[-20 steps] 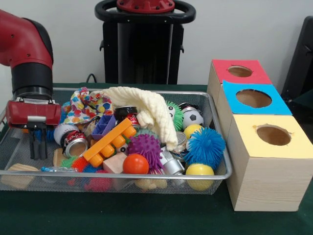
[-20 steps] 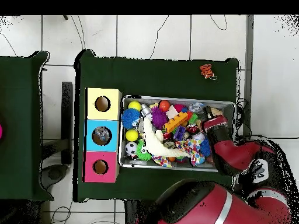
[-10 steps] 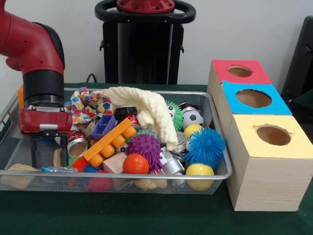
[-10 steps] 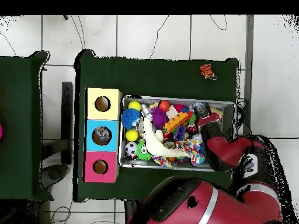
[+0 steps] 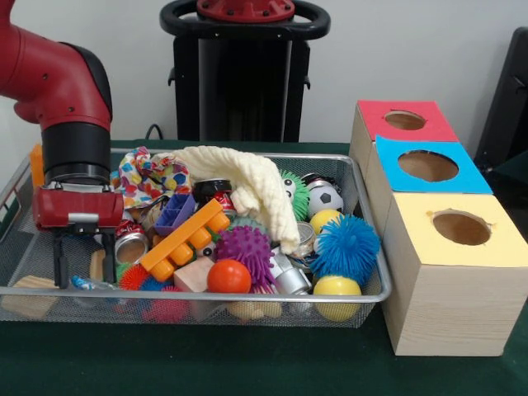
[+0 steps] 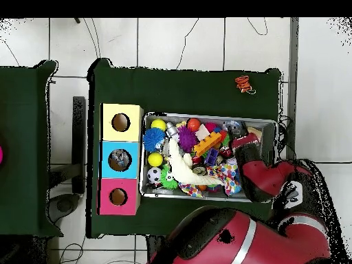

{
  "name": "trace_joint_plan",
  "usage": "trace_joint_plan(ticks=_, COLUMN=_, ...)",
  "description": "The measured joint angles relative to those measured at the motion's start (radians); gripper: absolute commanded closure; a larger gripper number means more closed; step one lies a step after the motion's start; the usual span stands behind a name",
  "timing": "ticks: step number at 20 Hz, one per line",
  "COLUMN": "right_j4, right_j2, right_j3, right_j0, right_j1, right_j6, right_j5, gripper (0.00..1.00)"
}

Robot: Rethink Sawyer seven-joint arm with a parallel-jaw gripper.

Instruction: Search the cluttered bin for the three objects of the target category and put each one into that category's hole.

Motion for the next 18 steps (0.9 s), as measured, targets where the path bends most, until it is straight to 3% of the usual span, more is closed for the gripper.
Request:
trace_joint_plan(ticks=17, right_j4=0.099, right_j2=-0.041, right_j3=0.008, right_j0=0.0, right_j1=0.011, right_j6=0.0, right_j5=-0.003, gripper=0.0)
trace_joint_plan(ticks=18, right_j4=0.108, right_j2=-0.047, right_j3=0.009, right_j0=0.0, right_j1=0.013, right_j6=0.0, right_j5=-0.002, gripper=1.0)
